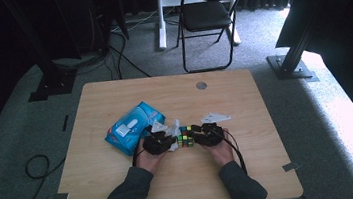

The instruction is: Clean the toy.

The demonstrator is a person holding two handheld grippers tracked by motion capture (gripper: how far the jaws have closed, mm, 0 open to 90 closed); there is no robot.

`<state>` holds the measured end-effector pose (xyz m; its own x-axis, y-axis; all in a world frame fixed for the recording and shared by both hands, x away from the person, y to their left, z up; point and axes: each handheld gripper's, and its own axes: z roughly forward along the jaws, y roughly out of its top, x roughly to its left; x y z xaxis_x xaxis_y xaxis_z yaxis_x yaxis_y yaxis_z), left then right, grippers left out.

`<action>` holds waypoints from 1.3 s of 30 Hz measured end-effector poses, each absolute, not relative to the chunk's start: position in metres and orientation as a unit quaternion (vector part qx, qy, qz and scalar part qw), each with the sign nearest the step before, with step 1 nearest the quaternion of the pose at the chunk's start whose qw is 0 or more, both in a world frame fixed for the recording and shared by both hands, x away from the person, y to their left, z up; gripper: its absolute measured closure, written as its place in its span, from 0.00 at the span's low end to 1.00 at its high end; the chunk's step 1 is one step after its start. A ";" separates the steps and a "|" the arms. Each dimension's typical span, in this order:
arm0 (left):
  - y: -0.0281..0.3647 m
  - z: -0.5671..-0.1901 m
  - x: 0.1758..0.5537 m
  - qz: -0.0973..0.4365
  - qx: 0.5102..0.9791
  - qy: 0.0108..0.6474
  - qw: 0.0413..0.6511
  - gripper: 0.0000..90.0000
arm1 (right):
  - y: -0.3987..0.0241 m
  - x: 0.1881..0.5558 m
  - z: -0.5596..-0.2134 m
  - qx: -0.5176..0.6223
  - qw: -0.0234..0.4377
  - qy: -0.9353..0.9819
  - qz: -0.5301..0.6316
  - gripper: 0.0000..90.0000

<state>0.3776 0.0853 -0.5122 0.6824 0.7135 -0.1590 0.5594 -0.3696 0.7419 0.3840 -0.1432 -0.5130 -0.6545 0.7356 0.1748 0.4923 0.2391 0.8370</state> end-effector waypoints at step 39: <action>0.105 -0.524 0.384 0.102 0.814 0.418 0.390 0.94 | -0.103 0.375 -0.508 0.446 0.169 0.769 0.426 0.22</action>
<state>0.3839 0.1046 -0.5235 0.6293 0.7605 -0.1599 0.6009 -0.3457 0.7207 0.3748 -0.1026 -0.5085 -0.5449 0.8300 0.1196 0.5411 0.2390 0.8063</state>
